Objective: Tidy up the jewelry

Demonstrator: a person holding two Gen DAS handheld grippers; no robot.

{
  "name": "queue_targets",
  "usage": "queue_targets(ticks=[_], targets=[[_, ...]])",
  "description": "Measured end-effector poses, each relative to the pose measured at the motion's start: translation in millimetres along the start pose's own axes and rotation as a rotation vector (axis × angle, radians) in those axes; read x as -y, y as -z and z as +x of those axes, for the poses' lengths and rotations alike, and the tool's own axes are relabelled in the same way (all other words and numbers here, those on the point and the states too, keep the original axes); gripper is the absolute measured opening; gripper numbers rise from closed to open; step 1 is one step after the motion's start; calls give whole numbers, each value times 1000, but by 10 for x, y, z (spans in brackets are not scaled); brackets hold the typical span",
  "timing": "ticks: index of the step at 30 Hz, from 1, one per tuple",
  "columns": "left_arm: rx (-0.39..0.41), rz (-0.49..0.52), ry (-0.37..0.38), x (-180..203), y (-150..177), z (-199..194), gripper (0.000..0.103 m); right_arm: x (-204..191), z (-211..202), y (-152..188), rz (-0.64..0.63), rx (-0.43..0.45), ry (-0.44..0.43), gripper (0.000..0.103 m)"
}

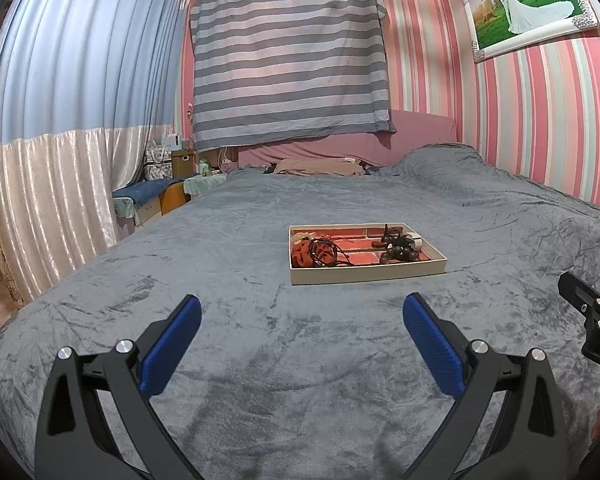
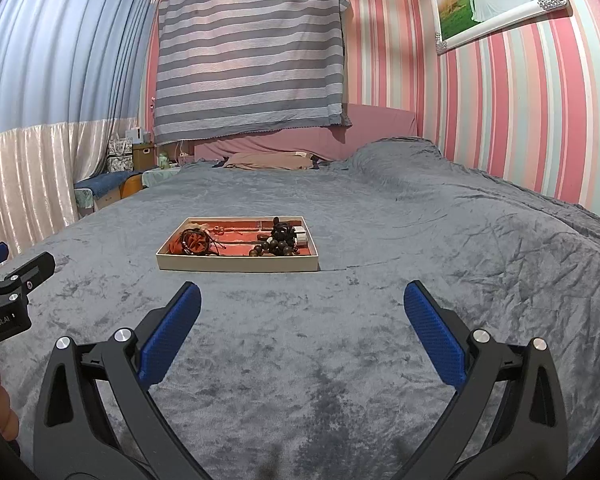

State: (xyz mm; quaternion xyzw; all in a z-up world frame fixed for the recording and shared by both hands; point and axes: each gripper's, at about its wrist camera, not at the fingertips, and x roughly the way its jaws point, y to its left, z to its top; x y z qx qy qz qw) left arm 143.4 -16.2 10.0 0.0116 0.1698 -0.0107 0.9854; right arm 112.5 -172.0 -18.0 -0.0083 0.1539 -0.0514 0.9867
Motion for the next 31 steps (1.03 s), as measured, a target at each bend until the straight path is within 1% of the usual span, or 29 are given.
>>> queue_targets(ticks=[23, 31], targets=[[-1, -4, 1, -22, 21, 12, 98, -2, 7, 7, 0, 0, -1, 99], [-14, -13, 7, -45, 19, 35, 98, 5, 9, 14, -1, 1, 2, 99]])
